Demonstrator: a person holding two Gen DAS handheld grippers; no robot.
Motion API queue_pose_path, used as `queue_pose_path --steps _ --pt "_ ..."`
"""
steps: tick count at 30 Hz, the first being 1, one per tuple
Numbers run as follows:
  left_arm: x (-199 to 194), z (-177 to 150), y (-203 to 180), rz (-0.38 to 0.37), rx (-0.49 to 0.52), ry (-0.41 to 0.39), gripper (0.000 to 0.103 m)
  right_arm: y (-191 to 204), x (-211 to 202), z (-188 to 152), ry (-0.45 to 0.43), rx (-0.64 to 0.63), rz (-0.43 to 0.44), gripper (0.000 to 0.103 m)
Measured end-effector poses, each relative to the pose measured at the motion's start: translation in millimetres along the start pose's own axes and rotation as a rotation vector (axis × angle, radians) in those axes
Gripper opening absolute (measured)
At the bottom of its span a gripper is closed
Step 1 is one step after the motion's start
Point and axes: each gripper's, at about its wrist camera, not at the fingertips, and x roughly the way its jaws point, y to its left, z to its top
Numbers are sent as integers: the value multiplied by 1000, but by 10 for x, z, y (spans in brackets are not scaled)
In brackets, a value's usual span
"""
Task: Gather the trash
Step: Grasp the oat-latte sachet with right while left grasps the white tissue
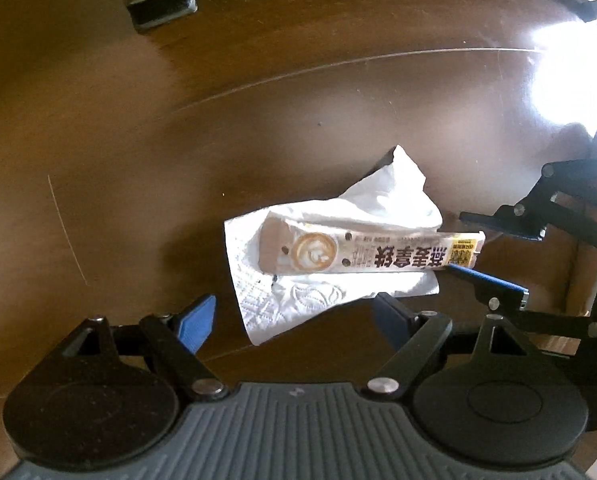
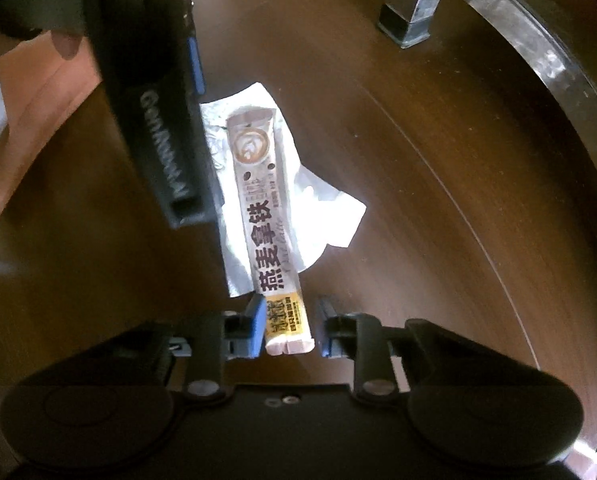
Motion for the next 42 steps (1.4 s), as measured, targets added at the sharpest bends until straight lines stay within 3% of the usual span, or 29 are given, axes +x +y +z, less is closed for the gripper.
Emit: queue_pose_path --steps 7,10,13,15,18,22,34,36,40,42 --pt "14 13 36 -9 -26 -7 84 52 49 44 -16 -11 8 27" --pt "28 -27 6 5 -20 -13 74 82 39 21 -30 -40 -4 28" --pt "-25 -50 -37 19 -20 -25 50 156 29 24 -31 -81 -38 21" --pt "-46 -46 -38 28 -46 -5 18 171 29 39 -12 -74 -48 20" --pt "-86 -38 -24 40 -79 -2 9 222 13 95 15 -56 -72 18" --pt "-252 -27 -40 43 -86 -23 5 168 -154 153 24 21 -78 17" --pt "-1072 -239 -288 42 -105 -117 3 -94 -1030 131 33 425 -133 18" --pt "-1129 -244 -270 13 -120 -121 4 -142 -1199 137 3 475 -129 18" --pt "-1098 -179 -234 38 -103 -132 5 -258 -1410 108 -44 540 -133 18" --pt "-1032 -132 -174 19 -137 -119 13 -319 -1404 95 -45 573 -126 18"
